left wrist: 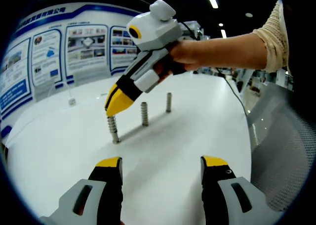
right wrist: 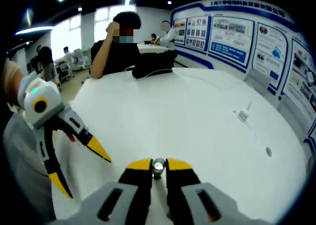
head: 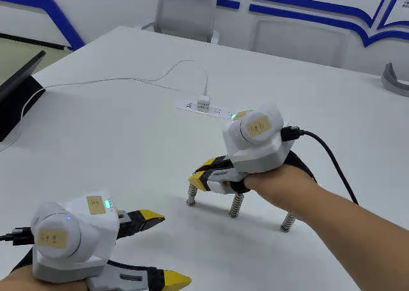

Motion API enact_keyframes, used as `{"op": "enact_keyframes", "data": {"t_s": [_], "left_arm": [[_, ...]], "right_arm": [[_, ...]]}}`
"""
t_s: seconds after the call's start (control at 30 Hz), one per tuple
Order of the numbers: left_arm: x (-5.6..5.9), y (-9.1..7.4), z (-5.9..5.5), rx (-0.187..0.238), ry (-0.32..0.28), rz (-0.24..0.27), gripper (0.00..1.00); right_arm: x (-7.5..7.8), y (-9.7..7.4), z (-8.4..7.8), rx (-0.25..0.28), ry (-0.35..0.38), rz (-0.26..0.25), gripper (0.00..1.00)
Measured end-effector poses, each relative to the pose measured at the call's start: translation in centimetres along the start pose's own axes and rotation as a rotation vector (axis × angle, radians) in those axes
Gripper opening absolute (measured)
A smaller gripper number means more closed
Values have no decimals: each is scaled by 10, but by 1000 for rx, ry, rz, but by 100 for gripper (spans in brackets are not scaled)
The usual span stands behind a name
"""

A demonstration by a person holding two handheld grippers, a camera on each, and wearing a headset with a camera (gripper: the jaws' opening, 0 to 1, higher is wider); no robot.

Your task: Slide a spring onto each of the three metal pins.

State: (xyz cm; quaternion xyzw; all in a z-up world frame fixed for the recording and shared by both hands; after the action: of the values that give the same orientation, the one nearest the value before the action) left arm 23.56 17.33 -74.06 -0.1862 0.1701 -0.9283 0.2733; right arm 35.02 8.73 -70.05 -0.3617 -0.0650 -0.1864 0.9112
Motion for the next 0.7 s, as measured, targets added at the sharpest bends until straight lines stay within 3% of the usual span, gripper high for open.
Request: {"op": "enact_keyframes", "data": {"t_s": [0.7], "left_arm": [[-2,-1,-2,0,-9,7,65]], "right_arm": [[-12,13,-11,-33,9,18,12]]}}
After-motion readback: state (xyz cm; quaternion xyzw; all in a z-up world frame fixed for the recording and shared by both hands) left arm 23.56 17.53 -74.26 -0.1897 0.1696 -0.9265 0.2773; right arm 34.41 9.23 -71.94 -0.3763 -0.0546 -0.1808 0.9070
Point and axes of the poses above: the centre of the closed fingertips' face, and the gripper's own axes: y roughly forward along the fingers, x roughly to its right, z roughly out of its top, the point moved 6 cm from there along -y, roughly backward along the fingers, and after that the axes turned 14 degrees about -y, right-handed, at the moved point
